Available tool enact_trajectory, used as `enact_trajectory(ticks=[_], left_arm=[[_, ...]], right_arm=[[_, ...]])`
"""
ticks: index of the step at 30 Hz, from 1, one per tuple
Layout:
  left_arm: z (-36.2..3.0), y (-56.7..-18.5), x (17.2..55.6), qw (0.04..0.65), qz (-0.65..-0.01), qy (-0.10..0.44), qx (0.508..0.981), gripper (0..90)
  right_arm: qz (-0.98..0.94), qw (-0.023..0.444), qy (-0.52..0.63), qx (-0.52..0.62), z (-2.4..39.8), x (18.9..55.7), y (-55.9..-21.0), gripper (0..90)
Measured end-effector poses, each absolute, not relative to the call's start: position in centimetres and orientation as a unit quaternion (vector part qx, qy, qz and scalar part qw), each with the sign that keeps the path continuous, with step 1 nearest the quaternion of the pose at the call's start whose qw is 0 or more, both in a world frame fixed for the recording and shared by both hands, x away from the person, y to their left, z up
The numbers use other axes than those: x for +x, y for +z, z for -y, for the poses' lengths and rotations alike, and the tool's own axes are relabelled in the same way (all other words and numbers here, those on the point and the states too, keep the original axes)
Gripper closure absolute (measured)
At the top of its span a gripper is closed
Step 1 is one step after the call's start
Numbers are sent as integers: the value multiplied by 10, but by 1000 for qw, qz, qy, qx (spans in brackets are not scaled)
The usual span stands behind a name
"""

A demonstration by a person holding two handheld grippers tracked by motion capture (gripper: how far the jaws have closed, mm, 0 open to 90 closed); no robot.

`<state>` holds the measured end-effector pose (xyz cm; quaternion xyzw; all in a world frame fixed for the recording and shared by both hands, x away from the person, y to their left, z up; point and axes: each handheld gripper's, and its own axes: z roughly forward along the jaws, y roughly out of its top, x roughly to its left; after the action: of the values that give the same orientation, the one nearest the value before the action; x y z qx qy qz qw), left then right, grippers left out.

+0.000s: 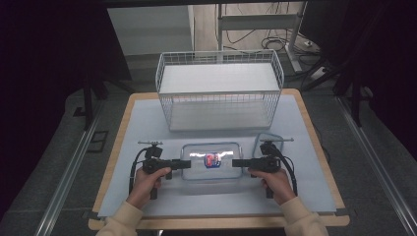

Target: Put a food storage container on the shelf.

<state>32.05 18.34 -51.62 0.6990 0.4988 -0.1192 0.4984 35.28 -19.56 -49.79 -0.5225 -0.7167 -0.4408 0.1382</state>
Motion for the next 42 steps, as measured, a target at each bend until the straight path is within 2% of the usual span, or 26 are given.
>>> enact_trajectory(ticks=[8, 20, 33, 42], left_arm=[[-182, -513, 304, 510, -490, -88, 702, 443], [-180, -509, 296, 514, -496, -72, 696, 472], [-181, -502, 296, 517, -488, -57, 701, 481], [-178, -470, 304, 534, -463, -30, 706, 487]], right_arm=[[719, 141, -457, -504, 202, 344, -496, 451], [709, 144, -472, -504, 204, 338, -497, 480], [711, 124, -485, -494, 203, 335, -490, 499], [710, 96, -512, -473, 208, 338, -461, 500]])
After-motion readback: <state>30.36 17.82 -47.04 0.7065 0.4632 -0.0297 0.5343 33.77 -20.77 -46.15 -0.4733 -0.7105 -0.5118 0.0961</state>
